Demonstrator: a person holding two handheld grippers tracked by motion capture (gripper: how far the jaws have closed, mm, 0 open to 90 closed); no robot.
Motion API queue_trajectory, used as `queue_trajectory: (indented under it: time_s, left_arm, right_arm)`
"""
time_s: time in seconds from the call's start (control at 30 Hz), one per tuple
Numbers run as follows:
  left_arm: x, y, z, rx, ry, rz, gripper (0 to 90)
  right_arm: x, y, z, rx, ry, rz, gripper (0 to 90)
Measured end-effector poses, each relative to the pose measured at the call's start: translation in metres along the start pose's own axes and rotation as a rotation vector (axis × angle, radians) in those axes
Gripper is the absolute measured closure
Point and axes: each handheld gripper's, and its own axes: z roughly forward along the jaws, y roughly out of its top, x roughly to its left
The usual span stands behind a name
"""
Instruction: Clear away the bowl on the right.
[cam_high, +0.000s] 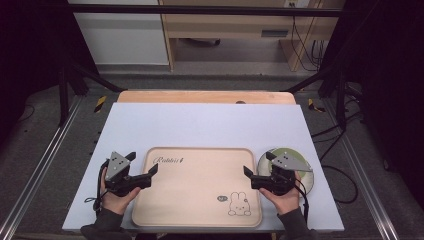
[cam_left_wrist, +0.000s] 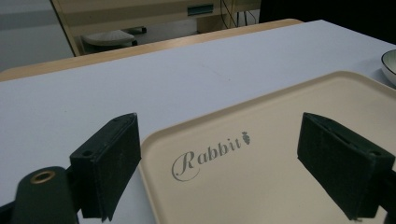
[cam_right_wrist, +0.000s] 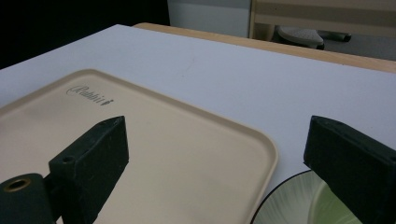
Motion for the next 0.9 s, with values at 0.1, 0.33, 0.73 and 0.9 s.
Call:
queue_trajectory:
  time_s: [0.1, 0.33, 0.73, 0.9]
  left_arm:
    - [0.0006, -0.0003, -0.0001, 0.002, 0.002, 0.0, 13.0]
    - [0.0023, -0.002, 0.0, 0.003, 0.006, -0.007, 13.0]
    - [0.0026, -0.0029, 0.0003, 0.003, 0.01, -0.006, 13.1]
    - [0.0033, -0.0036, 0.001, 0.006, 0.012, -0.005, 13.1]
  right_arm:
    - [0.0002, -0.0004, 0.0004, 0.008, -0.002, 0.002, 7.2]
    - [0.0007, -0.0004, -0.0003, 0.013, -0.013, -0.008, 7.6]
    - [-0.0036, 0.0021, -0.0052, 0.012, -0.029, -0.007, 9.1]
    - [-0.0069, 0.0038, -0.0093, 0.007, -0.039, 0.001, 10.0]
